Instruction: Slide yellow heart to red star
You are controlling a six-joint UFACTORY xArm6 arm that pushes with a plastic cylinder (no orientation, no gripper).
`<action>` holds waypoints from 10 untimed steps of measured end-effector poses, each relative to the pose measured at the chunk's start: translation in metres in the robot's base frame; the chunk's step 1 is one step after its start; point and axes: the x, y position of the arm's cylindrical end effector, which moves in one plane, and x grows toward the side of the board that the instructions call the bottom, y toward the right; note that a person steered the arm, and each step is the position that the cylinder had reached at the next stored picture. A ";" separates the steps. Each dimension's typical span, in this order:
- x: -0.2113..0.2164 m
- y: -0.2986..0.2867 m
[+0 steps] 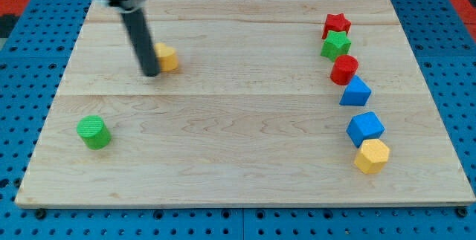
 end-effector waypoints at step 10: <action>-0.156 0.216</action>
